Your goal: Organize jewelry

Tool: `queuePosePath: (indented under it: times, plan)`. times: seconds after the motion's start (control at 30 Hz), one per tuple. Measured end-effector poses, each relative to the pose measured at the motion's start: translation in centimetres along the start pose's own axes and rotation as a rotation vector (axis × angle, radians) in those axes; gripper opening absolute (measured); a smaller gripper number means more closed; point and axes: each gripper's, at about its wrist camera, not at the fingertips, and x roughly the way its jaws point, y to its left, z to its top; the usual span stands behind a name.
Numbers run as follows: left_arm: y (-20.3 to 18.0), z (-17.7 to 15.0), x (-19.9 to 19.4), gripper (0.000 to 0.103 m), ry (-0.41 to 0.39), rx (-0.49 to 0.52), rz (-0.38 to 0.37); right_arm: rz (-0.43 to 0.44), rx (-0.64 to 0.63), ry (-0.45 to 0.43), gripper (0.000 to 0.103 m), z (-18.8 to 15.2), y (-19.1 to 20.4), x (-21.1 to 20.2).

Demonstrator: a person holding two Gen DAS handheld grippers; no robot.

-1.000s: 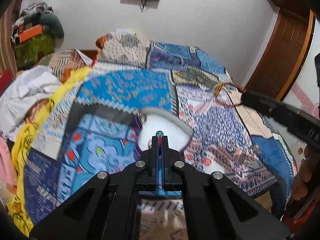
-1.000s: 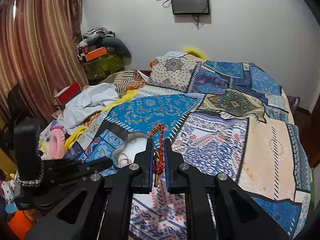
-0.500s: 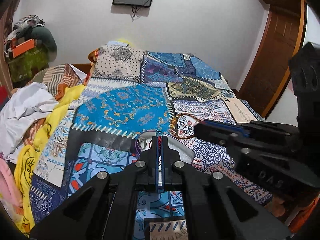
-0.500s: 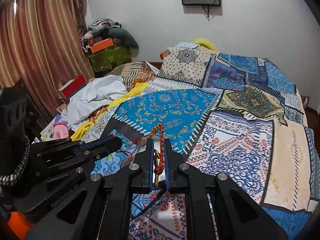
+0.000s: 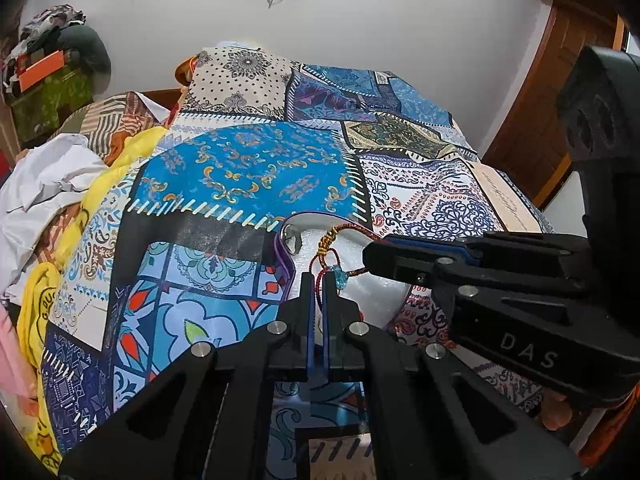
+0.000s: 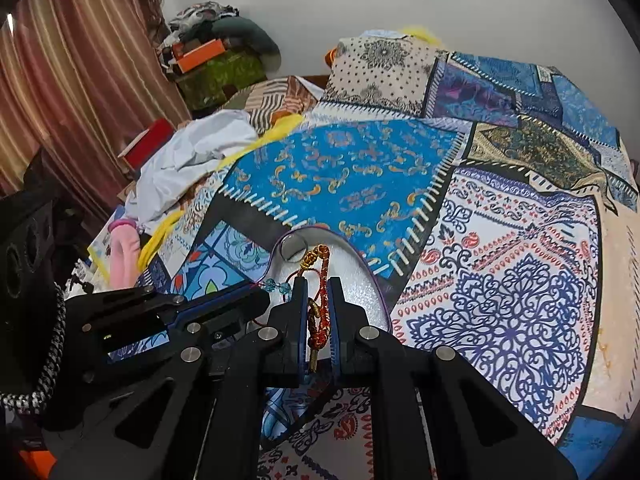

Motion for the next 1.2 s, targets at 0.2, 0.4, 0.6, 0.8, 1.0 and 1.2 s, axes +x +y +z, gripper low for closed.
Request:
queuePosePath:
  times: [0.2, 0.4, 0.6, 0.8, 1.0, 1.2]
  plan:
    - [0.0, -0.2, -0.7, 0.002, 0.004, 0.004, 0.023, -0.019, -0.009, 0.021, 0.009, -0.1, 0.1, 0.3]
    - [0.3, -0.2, -1.8, 0.012, -0.001, 0.001, 0.054, -0.027, -0.010, 0.035, 0.011, 0.0, 0.1, 0.2]
    - [0.1, 0.0, -3.8, 0.015, -0.026, 0.005, 0.076, -0.044, -0.023, -0.008, 0.012, 0.2, 0.5, -1.6]
    - [-0.9, 0.3, -5.8, 0.016, -0.056, 0.020, 0.086, -0.075, -0.011, -0.067, 0.012, 0.2, 0.5, -4.4]
    - [-2.5, 0.6, -8.0, 0.027, -0.096, 0.041, 0.089, -0.091, -0.004, -0.135, 0.013, -0.3, 0.7, -7.9]
    - [-4.4, 0.6, -10.3, 0.044, -0.135, 0.062, 0.089, -0.124, 0.007, -0.216, 0.031, -1.3, 0.3, -11.7]
